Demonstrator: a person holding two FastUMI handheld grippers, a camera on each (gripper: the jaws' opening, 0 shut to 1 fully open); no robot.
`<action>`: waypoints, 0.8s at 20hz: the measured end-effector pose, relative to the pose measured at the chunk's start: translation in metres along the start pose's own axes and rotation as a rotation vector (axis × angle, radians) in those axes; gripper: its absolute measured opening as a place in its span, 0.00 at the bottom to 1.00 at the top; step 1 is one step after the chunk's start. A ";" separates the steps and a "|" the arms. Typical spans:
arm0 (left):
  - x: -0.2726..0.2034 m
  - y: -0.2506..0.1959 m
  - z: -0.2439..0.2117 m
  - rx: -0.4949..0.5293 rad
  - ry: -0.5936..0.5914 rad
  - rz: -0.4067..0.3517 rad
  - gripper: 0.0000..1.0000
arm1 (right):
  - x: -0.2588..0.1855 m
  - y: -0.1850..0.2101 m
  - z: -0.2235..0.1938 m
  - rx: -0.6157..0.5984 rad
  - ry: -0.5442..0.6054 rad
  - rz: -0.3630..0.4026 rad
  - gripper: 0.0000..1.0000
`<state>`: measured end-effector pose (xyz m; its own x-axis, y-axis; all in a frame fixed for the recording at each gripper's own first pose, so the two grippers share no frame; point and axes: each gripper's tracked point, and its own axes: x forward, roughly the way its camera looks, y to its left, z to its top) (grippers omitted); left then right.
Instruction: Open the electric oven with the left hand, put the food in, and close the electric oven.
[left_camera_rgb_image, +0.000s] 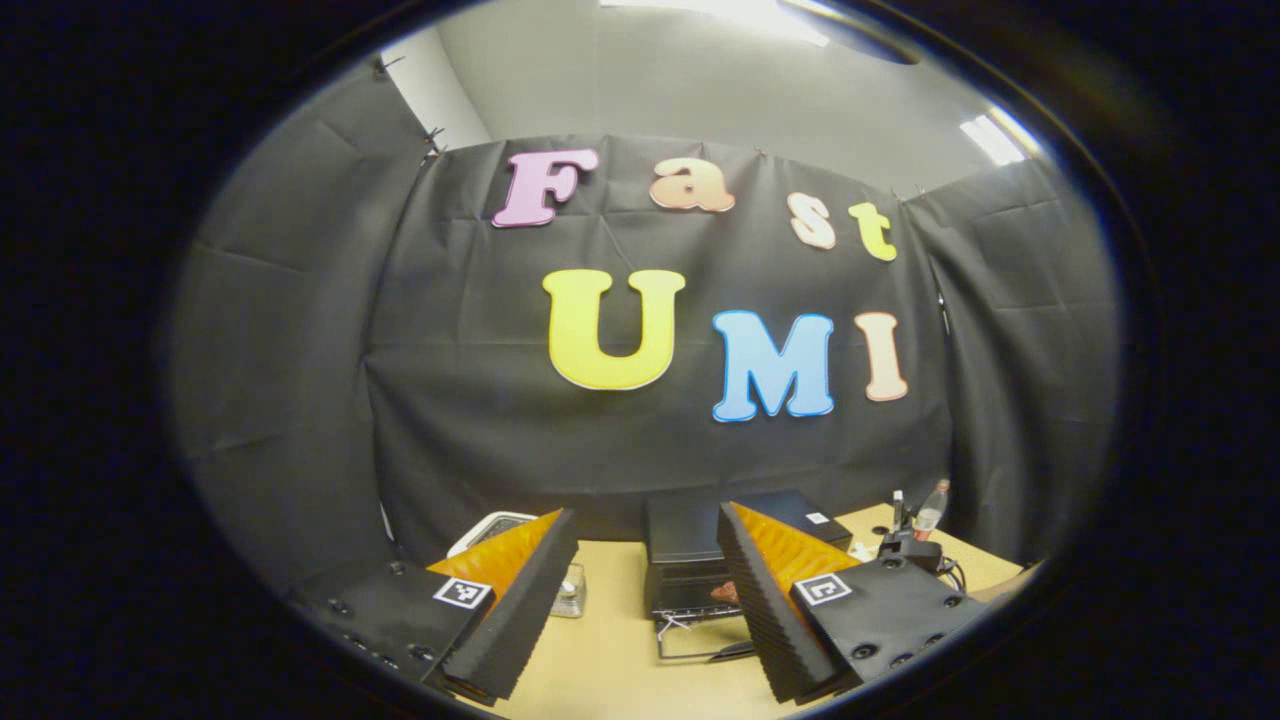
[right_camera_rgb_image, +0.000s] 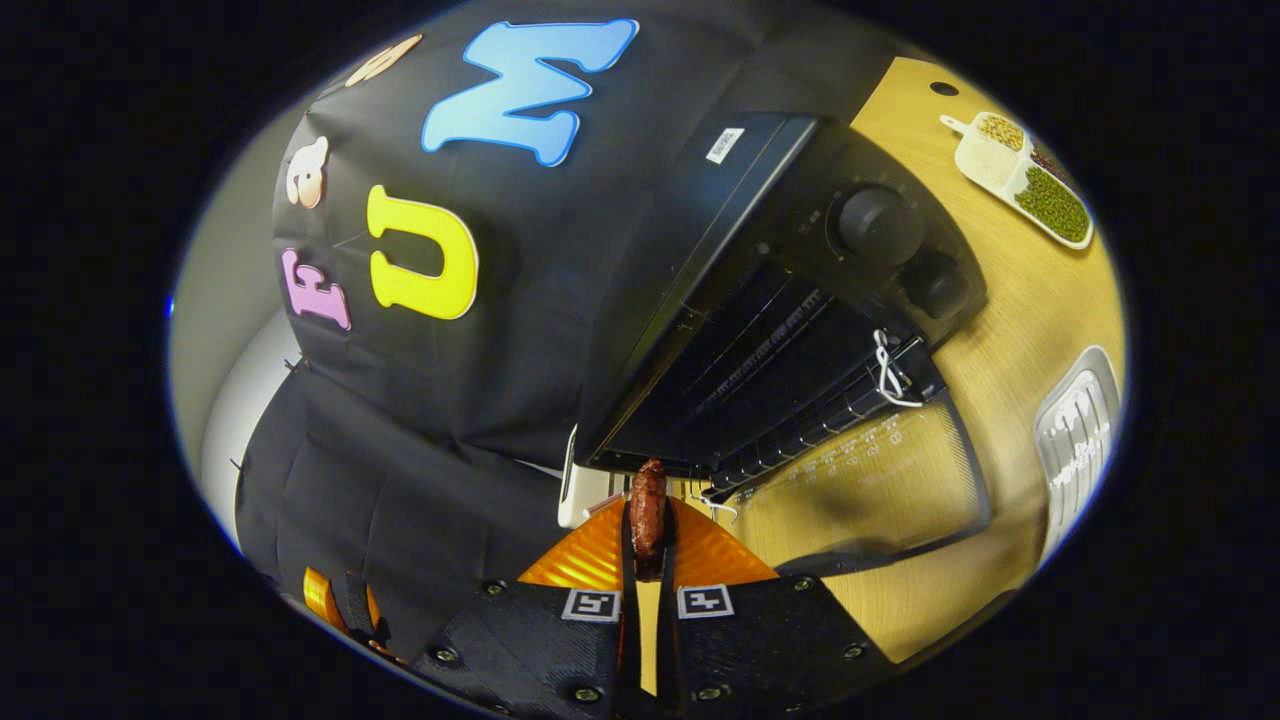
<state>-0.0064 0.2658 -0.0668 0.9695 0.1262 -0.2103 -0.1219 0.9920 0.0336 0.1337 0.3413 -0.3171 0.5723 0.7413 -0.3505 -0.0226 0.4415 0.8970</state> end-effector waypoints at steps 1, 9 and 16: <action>0.002 0.007 -0.004 -0.003 0.009 0.007 0.96 | 0.011 -0.005 0.002 0.021 -0.018 -0.007 0.07; 0.028 0.035 -0.023 -0.006 0.057 0.026 0.96 | 0.068 -0.031 0.052 0.225 -0.337 -0.014 0.06; 0.046 0.051 -0.034 -0.034 0.084 0.033 0.94 | 0.090 -0.058 0.081 0.326 -0.495 -0.066 0.06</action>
<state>0.0250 0.3226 -0.1085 0.9439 0.1572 -0.2905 -0.1617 0.9868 0.0086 0.2526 0.3412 -0.3786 0.8799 0.3590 -0.3112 0.2338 0.2430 0.9414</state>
